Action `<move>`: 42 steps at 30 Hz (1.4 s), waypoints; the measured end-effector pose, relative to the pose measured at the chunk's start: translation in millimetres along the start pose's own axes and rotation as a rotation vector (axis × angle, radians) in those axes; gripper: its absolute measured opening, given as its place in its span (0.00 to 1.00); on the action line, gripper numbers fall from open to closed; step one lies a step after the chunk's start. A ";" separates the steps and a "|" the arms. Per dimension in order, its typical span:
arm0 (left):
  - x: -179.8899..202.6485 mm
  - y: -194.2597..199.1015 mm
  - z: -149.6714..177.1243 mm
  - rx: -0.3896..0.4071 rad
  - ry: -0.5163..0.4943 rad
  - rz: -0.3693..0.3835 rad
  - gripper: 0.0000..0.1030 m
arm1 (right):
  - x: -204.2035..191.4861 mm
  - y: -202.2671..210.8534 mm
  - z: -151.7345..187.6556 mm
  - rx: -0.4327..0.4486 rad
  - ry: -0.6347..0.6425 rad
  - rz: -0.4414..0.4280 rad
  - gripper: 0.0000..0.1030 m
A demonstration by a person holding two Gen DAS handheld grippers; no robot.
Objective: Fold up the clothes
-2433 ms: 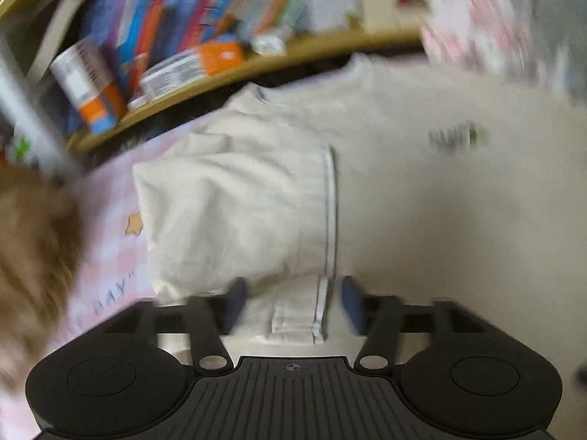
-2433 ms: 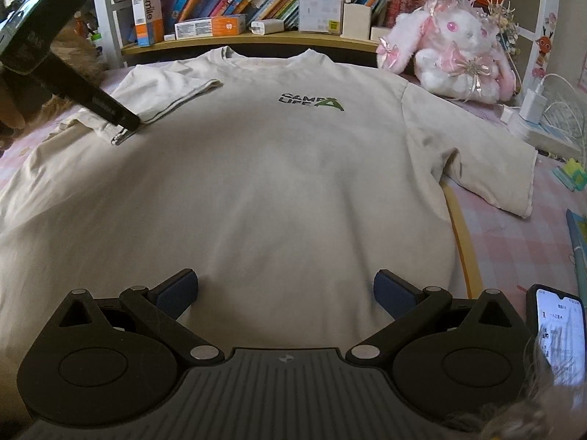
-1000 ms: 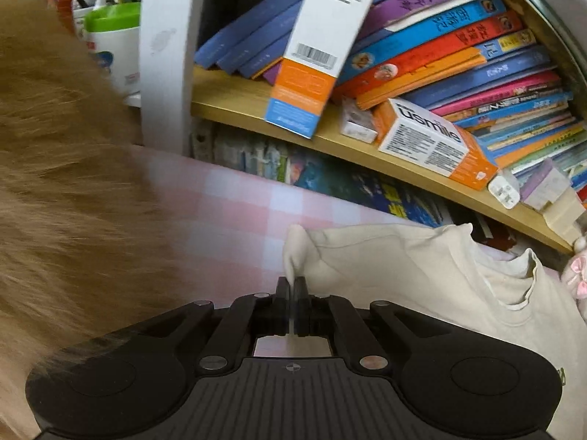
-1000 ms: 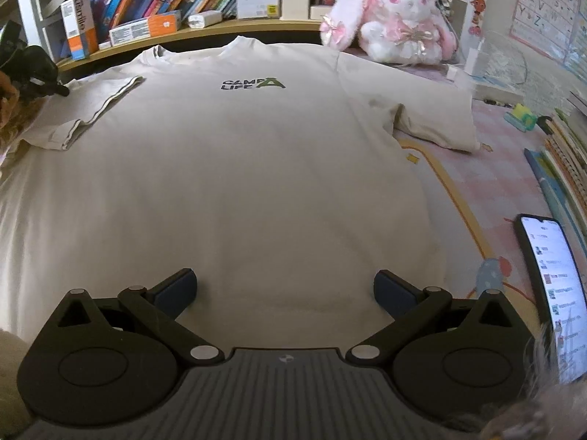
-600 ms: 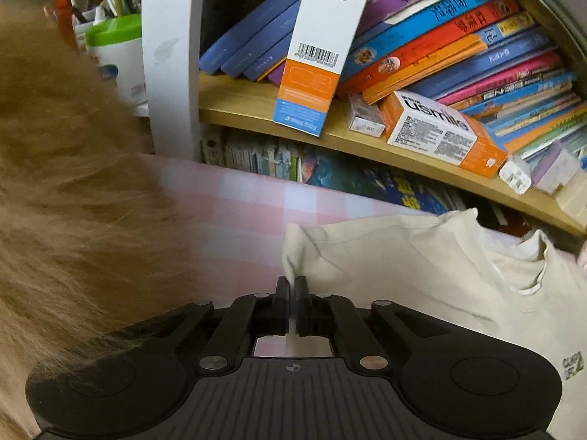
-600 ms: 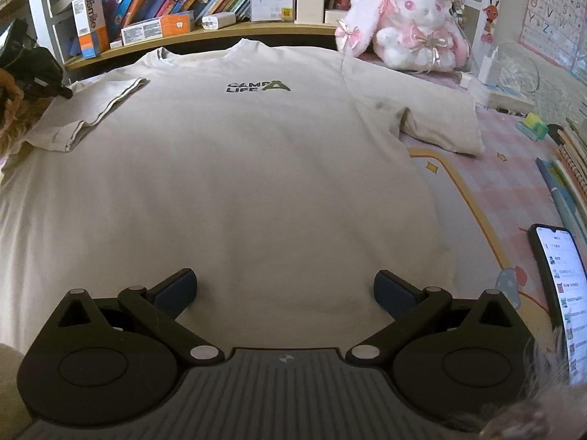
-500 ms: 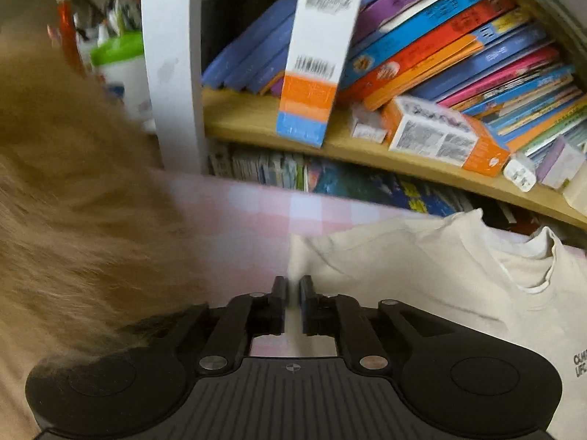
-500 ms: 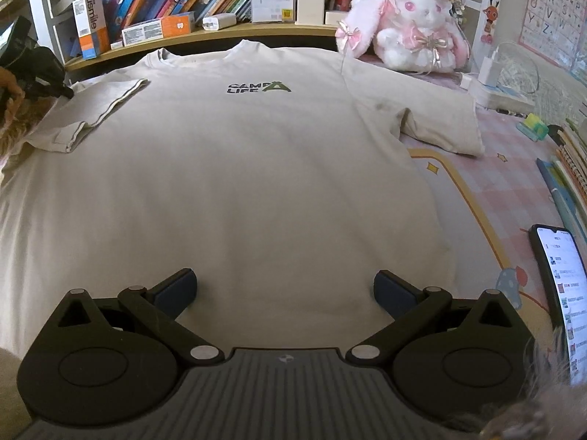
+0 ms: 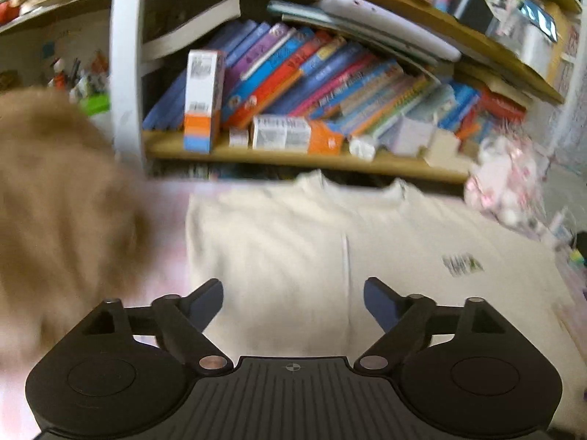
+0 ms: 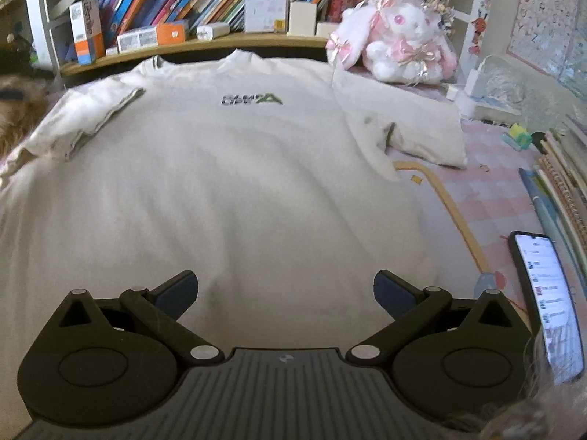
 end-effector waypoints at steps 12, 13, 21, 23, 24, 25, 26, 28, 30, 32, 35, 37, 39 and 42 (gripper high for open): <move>10.6 48.0 105.0 -0.175 0.121 -0.104 0.87 | 0.7 43.8 9.0 0.027 -0.102 0.041 1.00; 14.3 48.3 107.0 -0.180 0.105 -0.092 0.87 | -0.3 46.2 10.0 0.029 -0.105 0.046 1.00; 27.0 47.2 113.0 -0.182 0.065 -0.072 0.87 | -2.1 56.0 8.3 0.043 -0.084 0.085 1.00; 26.3 47.2 114.3 -0.183 0.075 -0.080 0.87 | -1.2 55.1 8.9 0.035 -0.085 0.083 1.00; 25.9 47.5 114.6 -0.183 0.079 -0.085 0.87 | -0.5 54.4 8.9 0.033 -0.086 0.079 1.00; 25.4 47.7 114.8 -0.182 0.084 -0.090 0.88 | 0.2 53.7 8.8 0.031 -0.087 0.076 1.00; 25.5 47.7 115.2 -0.182 0.088 -0.095 0.88 | 1.1 52.9 8.8 0.030 -0.088 0.073 1.00; 26.4 47.3 116.1 -0.184 0.093 -0.105 0.88 | 3.6 50.6 8.0 0.029 -0.090 0.062 1.00; 29.5 46.8 117.4 -0.185 0.095 -0.118 0.88 | 6.7 47.7 7.1 0.029 -0.091 0.051 1.00; 34.8 46.1 118.9 -0.186 0.094 -0.134 0.89 | 10.5 44.5 6.0 0.031 -0.091 0.038 1.00; 44.3 44.9 120.5 -0.179 0.104 -0.166 0.90 | 19.6 38.4 3.8 0.038 -0.086 0.012 1.00; 51.8 43.5 121.5 -0.172 0.119 -0.191 0.90 | 27.8 33.2 2.1 0.046 -0.076 -0.011 1.00; 62.1 43.8 122.0 -0.165 0.134 -0.218 0.90 | 38.2 26.8 -0.6 0.049 -0.065 -0.034 1.00; 83.9 44.9 124.1 -0.143 0.143 -0.248 0.92 | 59.2 18.8 -7.3 0.053 -0.061 -0.068 1.00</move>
Point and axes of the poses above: each gripper's, at about its wrist camera, not at the fingertips, and y roughly against the way its jaws point, x to its right, z to its underside, the point moved 5 cm from there along -y, roughly the way its jaws point, and after that the axes turned 9 degrees about y, right-handed, at the moved point
